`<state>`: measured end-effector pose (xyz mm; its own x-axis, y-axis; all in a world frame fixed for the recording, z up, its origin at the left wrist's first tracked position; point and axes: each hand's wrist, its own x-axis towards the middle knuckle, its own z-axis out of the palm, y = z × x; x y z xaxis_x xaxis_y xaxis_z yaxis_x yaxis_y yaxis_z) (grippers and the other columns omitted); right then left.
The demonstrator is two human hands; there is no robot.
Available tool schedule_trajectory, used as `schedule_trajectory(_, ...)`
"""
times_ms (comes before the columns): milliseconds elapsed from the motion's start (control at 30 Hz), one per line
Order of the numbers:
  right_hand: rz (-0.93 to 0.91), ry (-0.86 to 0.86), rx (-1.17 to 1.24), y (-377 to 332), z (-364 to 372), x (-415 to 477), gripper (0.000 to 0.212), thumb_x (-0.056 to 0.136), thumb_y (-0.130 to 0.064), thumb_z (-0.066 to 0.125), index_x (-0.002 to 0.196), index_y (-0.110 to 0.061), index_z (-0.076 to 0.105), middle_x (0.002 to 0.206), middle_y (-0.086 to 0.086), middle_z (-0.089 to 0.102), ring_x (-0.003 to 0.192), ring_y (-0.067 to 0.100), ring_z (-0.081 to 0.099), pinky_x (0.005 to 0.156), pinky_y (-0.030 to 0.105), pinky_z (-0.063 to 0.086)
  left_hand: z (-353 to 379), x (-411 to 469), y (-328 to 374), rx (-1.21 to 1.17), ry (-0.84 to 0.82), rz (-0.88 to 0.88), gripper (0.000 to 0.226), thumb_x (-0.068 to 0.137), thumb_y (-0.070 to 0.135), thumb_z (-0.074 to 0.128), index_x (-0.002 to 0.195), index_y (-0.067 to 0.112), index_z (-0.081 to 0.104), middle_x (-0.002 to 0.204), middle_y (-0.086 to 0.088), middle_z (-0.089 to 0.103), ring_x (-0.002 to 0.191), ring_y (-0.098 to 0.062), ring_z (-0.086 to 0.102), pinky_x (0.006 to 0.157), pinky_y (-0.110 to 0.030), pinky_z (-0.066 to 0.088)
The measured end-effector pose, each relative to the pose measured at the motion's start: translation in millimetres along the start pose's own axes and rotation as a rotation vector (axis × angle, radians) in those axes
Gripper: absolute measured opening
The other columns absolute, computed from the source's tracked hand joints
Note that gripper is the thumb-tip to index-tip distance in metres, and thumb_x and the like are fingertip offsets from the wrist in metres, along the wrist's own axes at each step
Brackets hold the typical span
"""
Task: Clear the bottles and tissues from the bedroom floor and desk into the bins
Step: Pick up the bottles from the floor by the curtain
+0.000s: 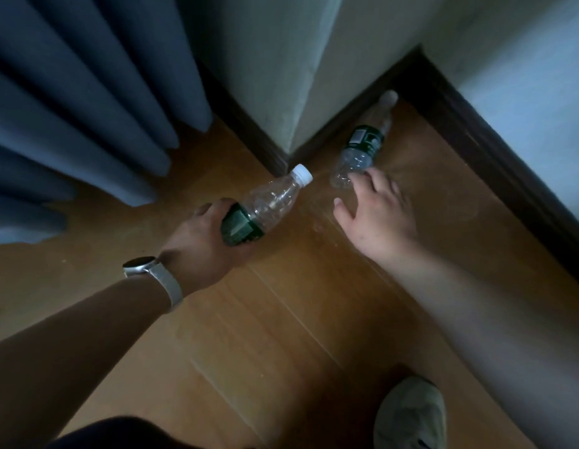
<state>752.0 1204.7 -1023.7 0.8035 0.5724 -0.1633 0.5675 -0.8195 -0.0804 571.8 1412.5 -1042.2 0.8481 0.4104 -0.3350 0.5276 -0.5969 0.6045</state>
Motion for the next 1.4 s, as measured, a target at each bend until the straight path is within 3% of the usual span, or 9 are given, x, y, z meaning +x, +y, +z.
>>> schedule_trajectory(233,0.354,0.041,0.322,25.4,13.9,47.4,0.078,0.083,-0.06,0.054,0.144,-0.02,0.027,0.139,0.011,0.041,0.12,0.032,0.047,0.086,0.047,0.05,-5.8,5.1,15.5,-0.013,0.055,-0.054,0.062,0.075,0.045,0.076,0.13,0.034,0.05,0.105,0.006,0.057,0.087,-0.014,0.055,0.073,-0.03,0.044)
schedule_trajectory(433,0.544,0.024,0.7,15.9,27.4,87.6,0.091,0.075,-0.058,0.07,0.141,-0.012,0.026,0.133,0.012,0.045,0.115,0.034,0.051,0.089,0.045,0.051,-13.2,-8.0,23.6,-0.036,0.134,-0.012,0.065,0.071,0.044,0.079,0.128,0.035,0.051,0.107,0.004,0.063,0.09,-0.015,0.06,0.073,-0.034,0.049)
schedule_trajectory(600,0.654,-0.03,0.841,14.4,32.4,92.7,0.088,0.074,-0.049,0.073,0.14,-0.015,0.026,0.126,0.012,0.052,0.1,0.032,0.061,0.075,0.039,0.056,-18.7,-18.6,28.8,-0.065,0.145,-0.01,0.064,0.071,0.041,0.08,0.128,0.033,0.053,0.108,0.009,0.062,0.093,-0.01,0.059,0.072,-0.021,0.044)
schedule_trajectory(833,0.652,-0.015,1.033,15.5,10.5,60.5,0.08,0.074,-0.026,0.076,0.14,-0.018,0.031,0.121,0.003,0.054,0.078,0.012,0.061,0.038,0.013,0.043,-29.7,-30.8,43.8,-0.152,0.14,0.013,0.062,0.072,0.042,0.081,0.127,0.031,0.054,0.111,0.008,0.065,0.098,-0.012,0.062,0.081,-0.039,0.054)
schedule_trajectory(1000,0.615,-0.033,1.078,-12.1,-46.3,5.6,0.067,0.065,-0.01,0.077,0.12,-0.025,0.042,0.104,0.002,0.06,0.075,0.015,0.066,0.053,0.033,0.059,-72.1,-71.8,79.8,-0.258,0.126,-0.001,0.057,0.072,0.035,0.081,0.122,0.031,0.055,0.111,0.011,0.066,0.1,-0.006,0.063,0.083,-0.037,0.056)
schedule_trajectory(1100,0.582,-0.116,1.084,-32.5,-105.1,-34.8,0.063,0.067,0.006,0.072,0.114,-0.022,0.041,0.09,-0.001,0.057,0.059,0.002,0.062,0.042,0.015,0.046,-110.1,-105.4,103.2,-0.276,0.128,-0.044,0.059,0.071,0.039,0.081,0.123,0.037,0.053,0.109,0.015,0.065,0.099,-0.003,0.063,0.084,-0.036,0.055)
schedule_trajectory(1167,0.555,-0.16,1.133,-46.4,-146.8,-61.2,0.063,0.069,0.011,0.069,0.114,-0.019,0.039,0.085,-0.002,0.055,0.05,-0.004,0.059,0.041,0.015,0.046,-138.6,-127.7,119.3,-0.302,0.139,-0.07,0.059,0.068,0.049,0.079,0.12,0.044,0.052,0.107,0.021,0.064,0.1,-0.001,0.062,0.084,-0.033,0.054)
schedule_trajectory(1300,0.487,-0.228,1.213,-69.3,-228.6,-109.9,0.067,0.063,0.011,0.073,0.115,-0.02,0.043,0.091,0.007,0.064,0.061,0.013,0.067,0.052,0.038,0.057,-198.0,-173.8,161.0,-0.357,0.157,-0.132,0.061,0.067,0.046,0.078,0.123,0.035,0.054,0.108,0.022,0.065,0.101,-0.002,0.063,0.086,-0.033,0.055)
schedule_trajectory(1400,0.42,-0.211,1.204,-82.5,-289.0,-143.9,0.068,0.064,0.002,0.079,0.117,-0.023,0.044,0.097,0.005,0.064,0.072,0.014,0.067,0.056,0.03,0.056,-247.7,-209.0,200.7,-0.382,0.186,-0.141,0.061,0.073,0.035,0.083,0.127,0.025,0.056,0.109,0.018,0.065,0.101,-0.003,0.063,0.086,-0.033,0.056)
